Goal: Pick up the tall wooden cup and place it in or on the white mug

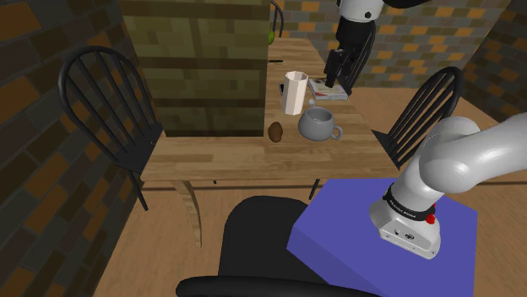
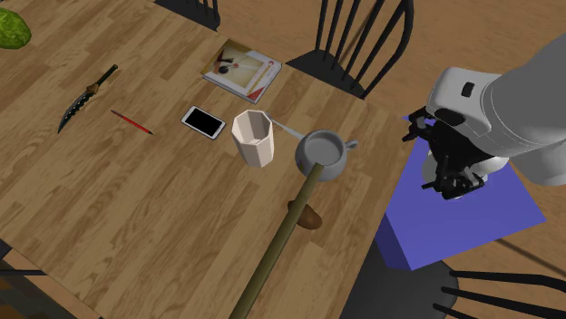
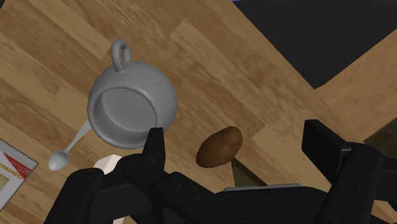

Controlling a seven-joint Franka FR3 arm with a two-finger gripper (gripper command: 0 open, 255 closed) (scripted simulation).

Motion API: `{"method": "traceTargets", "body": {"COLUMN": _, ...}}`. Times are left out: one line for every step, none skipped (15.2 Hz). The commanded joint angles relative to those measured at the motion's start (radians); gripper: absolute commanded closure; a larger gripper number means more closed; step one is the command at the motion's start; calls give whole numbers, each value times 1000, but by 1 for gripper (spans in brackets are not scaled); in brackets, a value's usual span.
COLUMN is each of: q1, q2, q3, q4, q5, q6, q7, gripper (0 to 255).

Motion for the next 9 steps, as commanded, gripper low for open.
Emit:
{"method": "traceTargets", "body": {"q1": 0, "q2": 0, "q3": 0, "q4": 0, "q5": 0, "q6": 0, "q7": 0, "gripper": 0}}
{"method": "traceTargets", "body": {"q1": -6, "q2": 33, "q3": -14, "q4": 9, "q5": -7, "q6": 21, "q7": -15, "gripper": 0}}
{"method": "traceTargets", "body": {"q1": -11, "q2": 67, "q3": -28, "q4": 20, "q5": -14, "q6": 41, "q7": -30, "gripper": 0}}
{"method": "traceTargets", "body": {"q1": -16, "q2": 102, "q3": -42, "q4": 32, "q5": -19, "q6": 61, "q7": -44, "gripper": 0}}
{"method": "traceTargets", "body": {"q1": -21, "q2": 137, "q3": -55, "q4": 46, "q5": -24, "q6": 80, "q7": -59, "gripper": 0}}
{"method": "traceTargets", "body": {"q1": -25, "q2": 173, "q3": -69, "q4": 61, "q5": -28, "q6": 98, "q7": -73, "gripper": 0}}
{"method": "traceTargets", "body": {"q1": -29, "q2": 209, "q3": -82, "q4": 77, "q5": -32, "q6": 115, "q7": -88, "gripper": 0}}
{"method": "traceTargets", "body": {"q1": -32, "q2": 246, "q3": -94, "q4": 95, "q5": -34, "q6": 132, "q7": -102, "gripper": 0}}
{"method": "traceTargets", "body": {"q1": -36, "q2": 283, "q3": -107, "q4": 113, "q5": -36, "q6": 147, "q7": -117, "gripper": 0}}
